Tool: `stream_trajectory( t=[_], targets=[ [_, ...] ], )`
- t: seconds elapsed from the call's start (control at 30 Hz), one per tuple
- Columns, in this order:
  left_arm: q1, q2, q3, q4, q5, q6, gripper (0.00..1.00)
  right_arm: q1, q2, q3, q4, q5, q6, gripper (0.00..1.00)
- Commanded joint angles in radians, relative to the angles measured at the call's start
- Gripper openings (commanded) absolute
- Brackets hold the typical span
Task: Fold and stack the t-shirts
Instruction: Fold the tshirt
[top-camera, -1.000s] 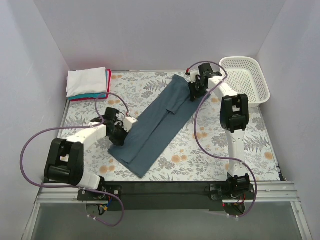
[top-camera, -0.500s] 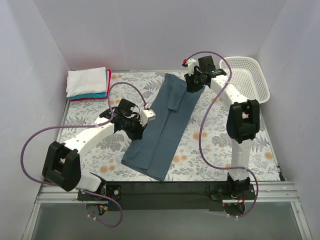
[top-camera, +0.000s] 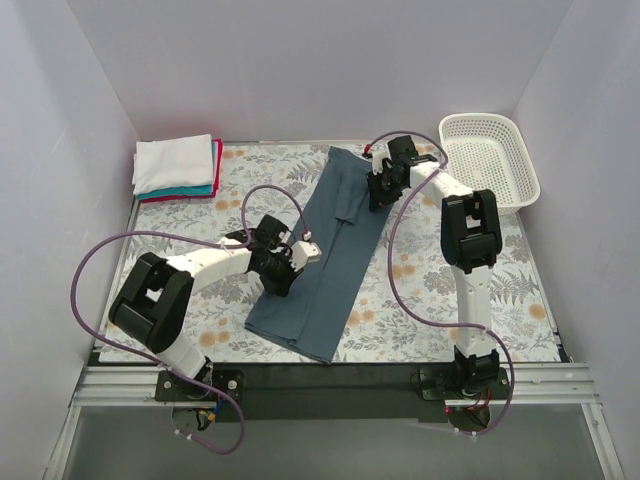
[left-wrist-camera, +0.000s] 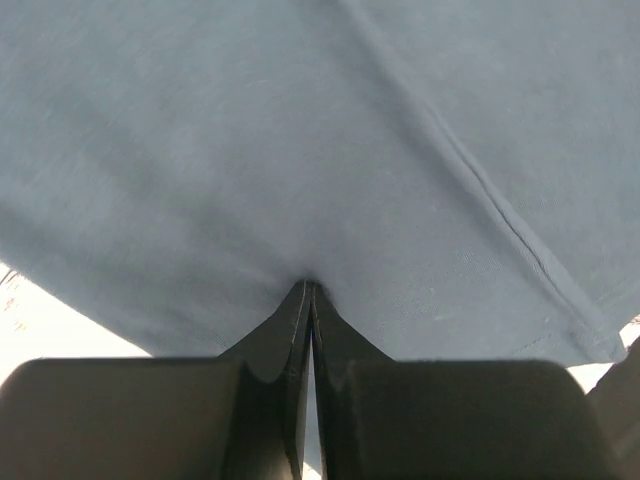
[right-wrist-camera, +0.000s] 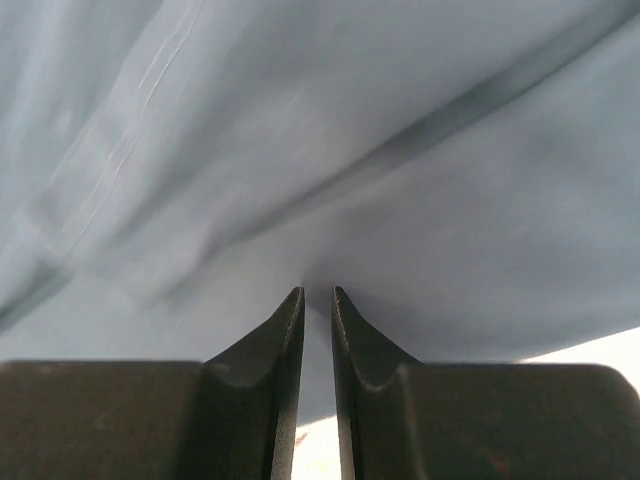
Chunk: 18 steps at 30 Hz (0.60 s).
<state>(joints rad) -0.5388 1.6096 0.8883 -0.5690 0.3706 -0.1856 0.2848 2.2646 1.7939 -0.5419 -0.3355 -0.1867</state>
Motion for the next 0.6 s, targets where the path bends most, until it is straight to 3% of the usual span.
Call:
stream_trajectory(
  t=[0.0, 0.17, 0.37, 0.5, 0.57],
  targets=[
    [-0.078, 0.007, -0.063, 0.001, 0.011, 0.017, 0.0, 0.001, 0.067, 0.077, 0.008, 0.059, -0.02, 0.23],
    [-0.202, 0.073, -0.086, 0.047, 0.053, -0.064, 0.0, 0.001, 0.173, 0.226, 0.01, 0.093, -0.057, 0.24],
    [-0.225, 0.153, 0.026, 0.077, 0.125, -0.189, 0.0, -0.001, 0.292, 0.444, -0.004, 0.122, -0.074, 0.27],
    [-0.222, 0.084, 0.063, 0.081, 0.123, -0.227, 0.0, 0.001, 0.227, 0.437, -0.009, 0.105, -0.095, 0.42],
    [-0.208, 0.015, 0.07, 0.078, 0.136, -0.226, 0.12, -0.001, 0.109, 0.349, -0.009, 0.104, -0.129, 0.49]
  ],
)
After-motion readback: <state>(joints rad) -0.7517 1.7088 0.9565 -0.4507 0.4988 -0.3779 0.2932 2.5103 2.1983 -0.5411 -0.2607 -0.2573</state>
